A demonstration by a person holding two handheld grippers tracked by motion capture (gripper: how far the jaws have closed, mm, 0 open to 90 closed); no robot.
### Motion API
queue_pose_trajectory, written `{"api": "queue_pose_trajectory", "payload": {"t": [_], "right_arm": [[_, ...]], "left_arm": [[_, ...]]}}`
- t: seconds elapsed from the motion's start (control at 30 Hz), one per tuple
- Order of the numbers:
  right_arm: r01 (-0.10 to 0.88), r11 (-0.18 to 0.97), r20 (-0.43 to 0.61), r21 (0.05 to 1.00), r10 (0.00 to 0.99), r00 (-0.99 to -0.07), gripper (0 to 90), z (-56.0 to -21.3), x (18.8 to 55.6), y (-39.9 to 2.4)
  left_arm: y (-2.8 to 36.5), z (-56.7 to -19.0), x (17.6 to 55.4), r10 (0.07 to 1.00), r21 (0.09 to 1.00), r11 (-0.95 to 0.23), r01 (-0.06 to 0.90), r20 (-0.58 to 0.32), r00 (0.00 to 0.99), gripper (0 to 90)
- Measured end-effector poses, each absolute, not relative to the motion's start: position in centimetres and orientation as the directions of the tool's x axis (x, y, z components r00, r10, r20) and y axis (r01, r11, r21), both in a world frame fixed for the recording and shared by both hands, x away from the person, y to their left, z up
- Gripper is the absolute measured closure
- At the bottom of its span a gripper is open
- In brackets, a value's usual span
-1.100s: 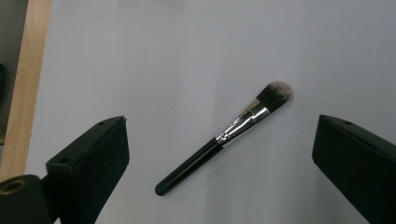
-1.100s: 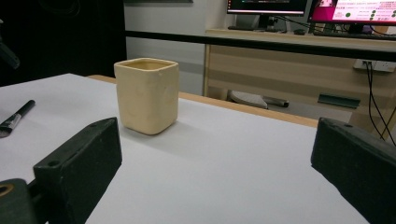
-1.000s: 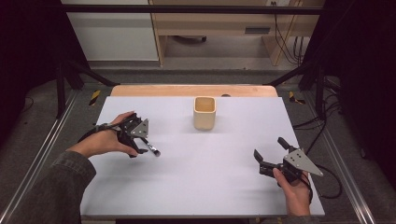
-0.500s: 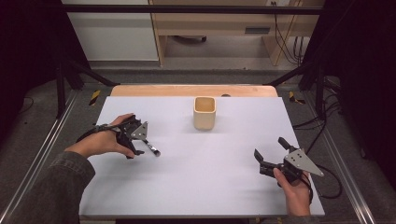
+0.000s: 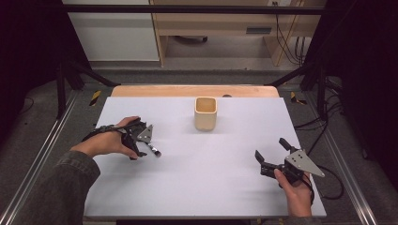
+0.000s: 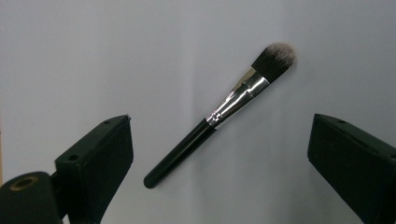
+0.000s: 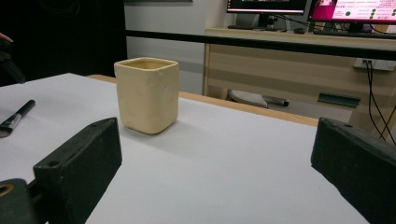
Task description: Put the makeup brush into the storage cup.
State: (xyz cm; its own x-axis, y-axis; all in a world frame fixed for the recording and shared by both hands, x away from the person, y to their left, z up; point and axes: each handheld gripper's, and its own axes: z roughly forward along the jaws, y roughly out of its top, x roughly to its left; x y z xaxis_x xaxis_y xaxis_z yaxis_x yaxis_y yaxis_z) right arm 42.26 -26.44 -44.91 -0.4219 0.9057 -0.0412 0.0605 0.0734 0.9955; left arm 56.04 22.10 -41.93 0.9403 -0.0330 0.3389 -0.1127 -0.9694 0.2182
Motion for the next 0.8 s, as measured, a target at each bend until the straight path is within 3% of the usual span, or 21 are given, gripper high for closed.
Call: {"api": "queue_pose_trajectory", "payload": {"t": [0.8], "right_arm": [[0.070, 0.078, -0.042, 0.994, 0.905, -0.422, 2.3, -45.0, 42.3, -26.4]], "left_arm": [[21.4, -43.4, 57.2, -0.057, 0.178, -0.977, -0.114, 0.299, 0.952, 15.2]]}}
